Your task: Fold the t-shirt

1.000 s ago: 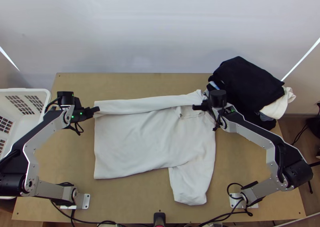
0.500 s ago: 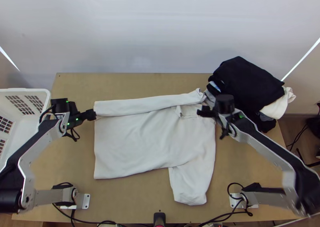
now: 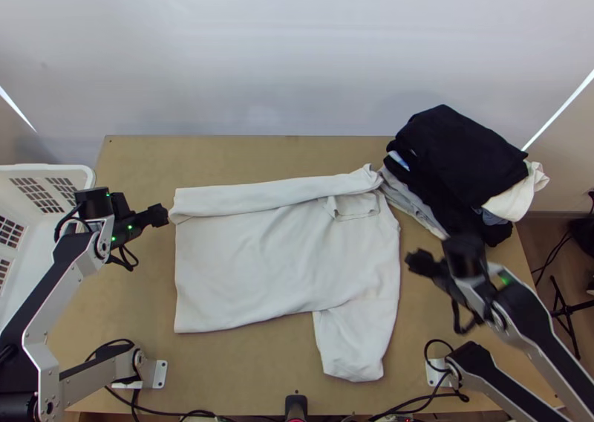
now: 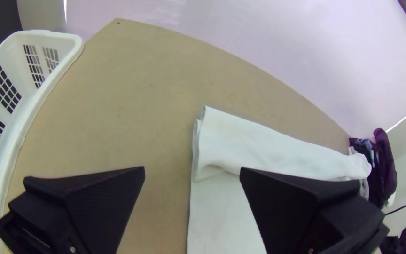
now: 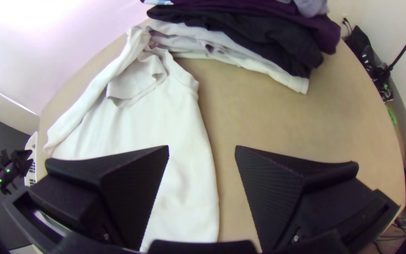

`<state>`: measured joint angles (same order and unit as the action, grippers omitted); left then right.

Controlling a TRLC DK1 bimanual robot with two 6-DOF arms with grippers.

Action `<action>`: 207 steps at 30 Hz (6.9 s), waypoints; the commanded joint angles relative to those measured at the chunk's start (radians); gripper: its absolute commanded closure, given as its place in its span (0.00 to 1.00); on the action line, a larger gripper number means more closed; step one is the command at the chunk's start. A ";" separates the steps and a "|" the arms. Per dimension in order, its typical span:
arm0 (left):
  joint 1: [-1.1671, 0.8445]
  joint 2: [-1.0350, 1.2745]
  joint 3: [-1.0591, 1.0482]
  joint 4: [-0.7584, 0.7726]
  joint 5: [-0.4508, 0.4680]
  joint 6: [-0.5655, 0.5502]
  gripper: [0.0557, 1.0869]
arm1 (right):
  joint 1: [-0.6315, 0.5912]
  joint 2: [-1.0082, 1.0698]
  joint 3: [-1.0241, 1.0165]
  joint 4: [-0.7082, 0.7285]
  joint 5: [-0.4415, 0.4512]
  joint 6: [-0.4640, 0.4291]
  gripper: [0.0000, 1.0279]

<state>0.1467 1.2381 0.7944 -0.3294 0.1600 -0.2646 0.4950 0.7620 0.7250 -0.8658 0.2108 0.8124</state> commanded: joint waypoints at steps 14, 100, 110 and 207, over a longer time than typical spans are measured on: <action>-0.041 -0.006 0.002 -0.043 -0.031 -0.090 0.05 | -0.049 0.042 -0.159 -0.174 -0.268 0.027 0.36; -0.467 -0.229 -0.244 -0.695 -0.105 1.068 0.96 | 0.214 0.200 -0.228 0.093 -0.360 -0.102 0.97; -0.403 -0.266 -0.244 -0.769 -0.102 1.163 0.96 | 0.488 0.065 -0.253 0.053 -0.356 -0.124 0.97; -0.128 0.345 0.422 -0.387 0.058 0.593 0.97 | -0.085 0.744 0.323 0.662 -0.252 -0.292 0.97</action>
<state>0.0154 1.5322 1.1442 -0.7551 0.2207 0.4110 0.3916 1.4414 0.9722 -0.2199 -0.0463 0.5308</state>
